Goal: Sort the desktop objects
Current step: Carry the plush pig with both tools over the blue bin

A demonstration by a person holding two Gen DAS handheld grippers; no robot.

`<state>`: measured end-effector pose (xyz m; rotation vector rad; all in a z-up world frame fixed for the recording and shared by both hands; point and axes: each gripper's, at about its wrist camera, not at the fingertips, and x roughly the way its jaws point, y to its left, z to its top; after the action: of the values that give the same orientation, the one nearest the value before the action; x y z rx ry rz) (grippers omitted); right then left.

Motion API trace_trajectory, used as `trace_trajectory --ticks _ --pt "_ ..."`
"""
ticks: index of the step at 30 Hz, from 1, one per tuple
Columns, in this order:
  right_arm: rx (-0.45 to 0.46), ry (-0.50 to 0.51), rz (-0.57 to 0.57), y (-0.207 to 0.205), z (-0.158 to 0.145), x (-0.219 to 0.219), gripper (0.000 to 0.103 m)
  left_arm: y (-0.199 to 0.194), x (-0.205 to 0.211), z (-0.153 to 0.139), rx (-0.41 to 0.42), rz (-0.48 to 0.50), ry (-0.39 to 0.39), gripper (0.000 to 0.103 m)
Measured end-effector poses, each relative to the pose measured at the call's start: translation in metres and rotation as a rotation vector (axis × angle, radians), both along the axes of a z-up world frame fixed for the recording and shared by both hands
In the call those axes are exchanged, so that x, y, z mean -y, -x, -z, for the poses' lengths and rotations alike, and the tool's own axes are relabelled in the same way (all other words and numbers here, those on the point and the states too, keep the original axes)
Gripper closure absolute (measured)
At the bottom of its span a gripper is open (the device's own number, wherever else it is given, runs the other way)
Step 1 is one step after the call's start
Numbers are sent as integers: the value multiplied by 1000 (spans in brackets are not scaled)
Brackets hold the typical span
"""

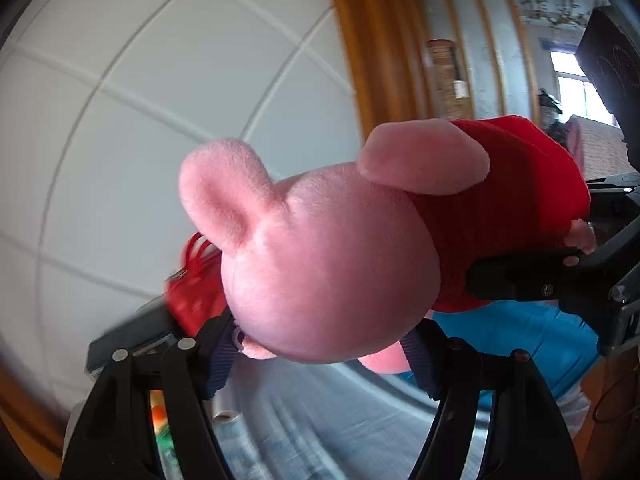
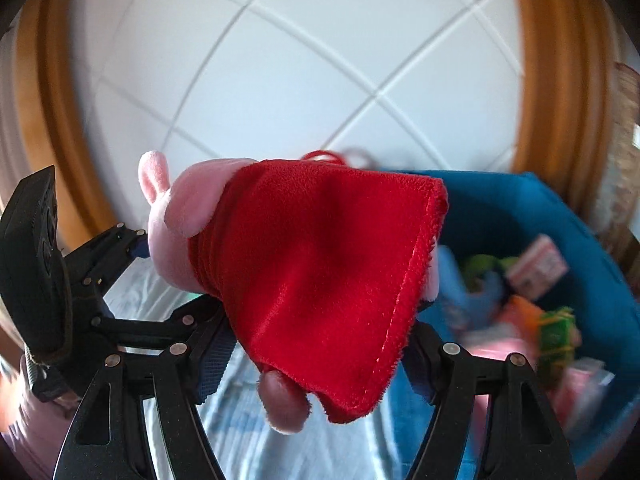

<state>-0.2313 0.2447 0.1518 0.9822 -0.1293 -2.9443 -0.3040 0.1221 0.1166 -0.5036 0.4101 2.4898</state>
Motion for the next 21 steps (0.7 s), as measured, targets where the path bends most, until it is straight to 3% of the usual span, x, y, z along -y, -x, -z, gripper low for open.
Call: trace_trajectory --ticks 9,15,21 --pt "-4 49 136 -53 -8 -124 29 -35 -129 -9 9 125 35 32" --pt "10 99 206 -84 -1 -184 26 -33 -199 -3 48 147 67 32" --pt "57 157 269 -87 25 -232 18 -46 -231 13 71 150 135 32"
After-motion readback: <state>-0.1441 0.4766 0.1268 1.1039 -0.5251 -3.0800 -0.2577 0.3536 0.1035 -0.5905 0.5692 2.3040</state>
